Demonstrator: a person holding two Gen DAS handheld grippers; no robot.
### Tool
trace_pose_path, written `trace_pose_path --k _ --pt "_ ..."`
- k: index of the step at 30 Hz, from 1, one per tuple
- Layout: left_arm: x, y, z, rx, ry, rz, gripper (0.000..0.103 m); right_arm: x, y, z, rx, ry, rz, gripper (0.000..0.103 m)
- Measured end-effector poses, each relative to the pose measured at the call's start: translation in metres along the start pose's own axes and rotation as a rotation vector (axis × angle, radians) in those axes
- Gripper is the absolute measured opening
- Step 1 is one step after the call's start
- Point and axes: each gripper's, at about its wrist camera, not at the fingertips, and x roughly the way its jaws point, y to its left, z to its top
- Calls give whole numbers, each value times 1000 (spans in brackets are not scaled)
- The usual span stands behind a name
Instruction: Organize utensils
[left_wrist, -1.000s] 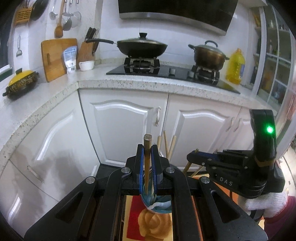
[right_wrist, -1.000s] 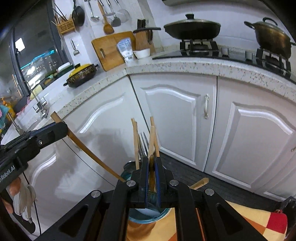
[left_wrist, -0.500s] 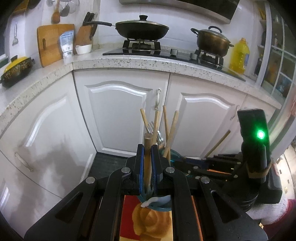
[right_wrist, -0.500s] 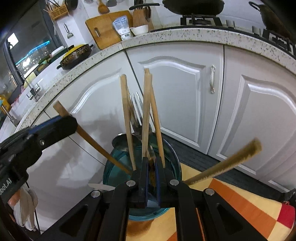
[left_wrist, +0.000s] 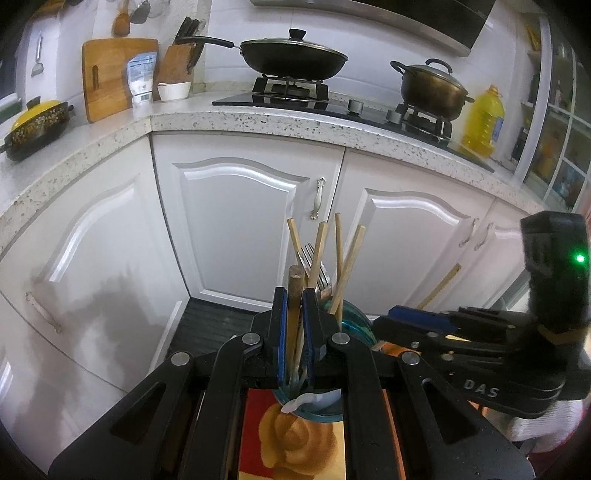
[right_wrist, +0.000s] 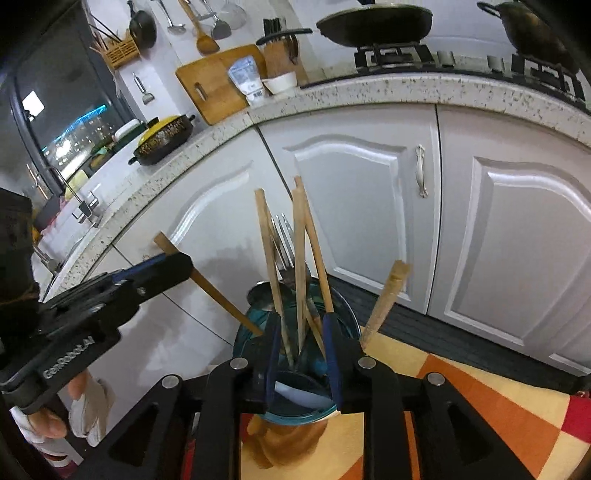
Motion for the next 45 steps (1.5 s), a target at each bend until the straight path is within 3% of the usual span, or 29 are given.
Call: trace_pose_path --k 2,4,5,13,27,45 --pt "-2 0 0 -1 2 6 16 -3 1 0 -1 -6 -2 22" --pt "-4 -1 0 -8 -3 10 48 -9 1 -2 8 -14 -3 22" --pt "-7 -1 -1 -17 -14 4 50 -11 1 -3 12 -17 0 22" --pt "-17 -6 -3 -9 -29 15 50 -38 7 -13 18 -64 7 22" --pt "-56 -19 -15 7 -108 100 51 -63 10 -41 32 -91 -80 31" --pt "-69 -32 -52 -4 -85 143 51 -75 31 -61 40 -127 -166 40"
